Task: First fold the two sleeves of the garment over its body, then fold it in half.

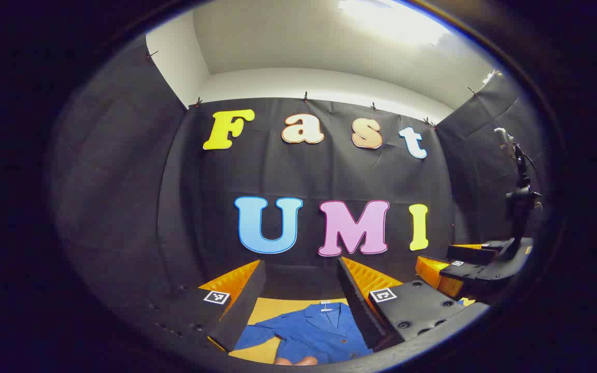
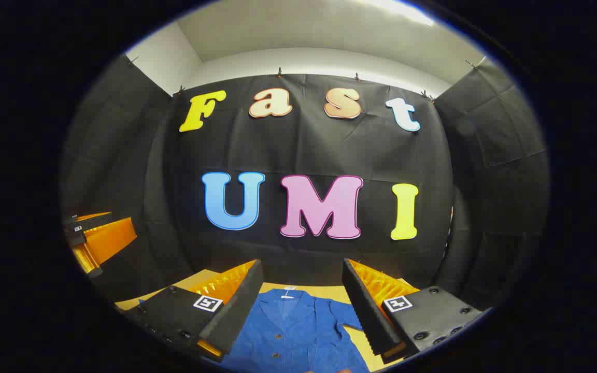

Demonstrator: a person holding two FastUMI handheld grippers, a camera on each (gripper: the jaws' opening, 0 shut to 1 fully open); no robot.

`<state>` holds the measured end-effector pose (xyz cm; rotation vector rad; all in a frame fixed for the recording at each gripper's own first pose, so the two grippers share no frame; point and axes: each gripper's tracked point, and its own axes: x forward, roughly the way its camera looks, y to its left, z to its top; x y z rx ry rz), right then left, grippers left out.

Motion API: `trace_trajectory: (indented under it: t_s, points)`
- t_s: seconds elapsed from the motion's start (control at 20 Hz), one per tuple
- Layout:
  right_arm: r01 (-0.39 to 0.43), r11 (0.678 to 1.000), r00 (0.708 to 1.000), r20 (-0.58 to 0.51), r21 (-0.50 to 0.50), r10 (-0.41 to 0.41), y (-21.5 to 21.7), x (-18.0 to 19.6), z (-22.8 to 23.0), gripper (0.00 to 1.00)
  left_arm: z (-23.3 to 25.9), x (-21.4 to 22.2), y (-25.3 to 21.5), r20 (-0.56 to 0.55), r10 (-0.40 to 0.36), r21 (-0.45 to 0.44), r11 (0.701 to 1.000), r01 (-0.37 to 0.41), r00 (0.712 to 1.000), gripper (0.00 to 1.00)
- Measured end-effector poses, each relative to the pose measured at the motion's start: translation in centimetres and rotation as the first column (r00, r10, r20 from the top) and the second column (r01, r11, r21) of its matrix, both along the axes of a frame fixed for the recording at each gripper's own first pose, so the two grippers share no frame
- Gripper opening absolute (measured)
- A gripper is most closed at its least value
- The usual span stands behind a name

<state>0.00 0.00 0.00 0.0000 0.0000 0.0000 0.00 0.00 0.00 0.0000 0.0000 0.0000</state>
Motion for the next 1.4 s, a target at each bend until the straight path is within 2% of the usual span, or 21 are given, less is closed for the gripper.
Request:
trace_trajectory:
  t_s: [0.1,0.15,0.3,0.35,0.4,0.45,0.75,0.95,1.15,1.4]
  points:
    - [0.027,1.0,1.0,0.012,-0.012,-0.027,-0.5,-0.8,0.6,0.96,-0.1,0.0,-0.1,0.007,-0.022,0.005,1.0,0.022,1.0,0.8]
    - [0.034,0.999,0.999,0.019,-0.013,-0.034,-0.7,-1.0,0.8,0.92,-0.5,0.1,-0.1,-0.005,-0.025,0.004,1.0,0.025,1.0,0.8]
    - [0.042,0.999,0.998,0.05,-0.01,-0.042,-1.1,-1.4,1.0,0.97,-1.6,0.3,0.0,-0.044,-0.015,-0.014,1.0,0.014,0.999,0.81]
    - [0.033,0.999,0.998,0.057,0.004,-0.033,-1.0,-1.1,0.8,0.97,-1.7,0.5,0.0,-0.044,-0.004,-0.008,1.0,0.003,0.999,0.81]
    - [0.021,1.0,0.999,0.05,0.015,-0.021,-0.7,-0.6,0.5,0.92,-1.8,0.6,0.2,-0.05,0.014,0.006,1.0,-0.014,0.999,0.81]
    - [-0.002,1.0,0.999,0.032,0.021,0.001,-0.5,-0.2,-0.1,0.96,-2.0,0.6,0.3,-0.061,0.026,0.017,1.0,-0.025,0.998,0.81]
    - [-0.013,1.0,0.998,0.061,0.02,0.012,-1.2,1.8,0.4,0.97,-2.3,2.0,-0.1,-0.071,0.045,0.025,0.999,-0.044,0.996,0.81]
    - [-0.021,1.0,0.999,0.03,0.023,0.02,-1.6,2.1,-0.6,0.97,-2.9,2.3,-0.8,-0.078,0.03,-0.018,0.999,-0.031,0.996,0.81]
    - [0.008,1.0,0.999,0.032,0.009,-0.008,-2.8,2.4,-0.8,0.97,-3.5,2.9,-1.3,-0.095,0.013,-0.005,1.0,-0.014,0.995,0.81]
    - [0.044,0.999,0.998,-0.05,0.018,-0.043,-4.1,2.6,-3.2,0.97,-4.2,3.8,-1.9,-0.095,-0.009,0.019,1.0,0.011,0.995,0.81]
